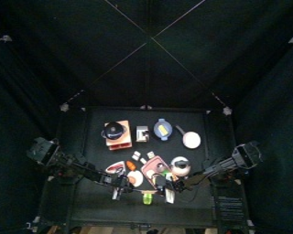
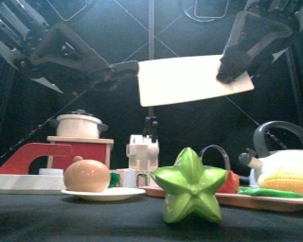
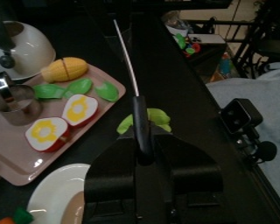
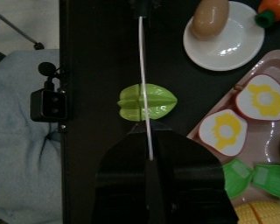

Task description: Cut starfruit

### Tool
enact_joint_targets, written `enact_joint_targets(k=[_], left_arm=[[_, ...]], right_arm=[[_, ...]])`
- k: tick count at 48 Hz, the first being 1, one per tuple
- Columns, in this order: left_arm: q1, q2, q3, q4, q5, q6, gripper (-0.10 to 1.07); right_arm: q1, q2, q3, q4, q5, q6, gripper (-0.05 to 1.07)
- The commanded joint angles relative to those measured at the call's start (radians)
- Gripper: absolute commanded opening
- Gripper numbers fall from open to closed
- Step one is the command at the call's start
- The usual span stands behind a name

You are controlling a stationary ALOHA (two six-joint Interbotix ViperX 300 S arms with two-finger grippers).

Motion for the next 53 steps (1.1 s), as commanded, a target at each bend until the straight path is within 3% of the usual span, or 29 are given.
enact_joint_targets(k=[1,11,19,25,53], left_arm=[[-0.046,0.009,-0.014,-0.043,0.003,0.005,0.36],[-0.086,0.061,-0.018,-0.179,0.009,0.031,0.36],[-0.091,0.071,-0.026,-0.222,0.009,0.109,0.36],[-0.101,0.061,-0.026,-0.258,0.012,0.13,0.36],[-0.118,0.061,-0.031,-0.272,0.012,0.132,0.36]], right_arm=[[0.012,0.011,-0.028,-0.011,0.014,0.002,0.35],[0.046,0.078,-0.092,-0.046,0.083,0.002,0.35],[0.061,0.12,-0.143,-0.057,0.183,0.0,0.35],[0.072,0.129,-0.16,-0.055,0.192,0.002,0.35],[0.081,0.138,-0.158,-0.054,0.192,0.002,0.35]])
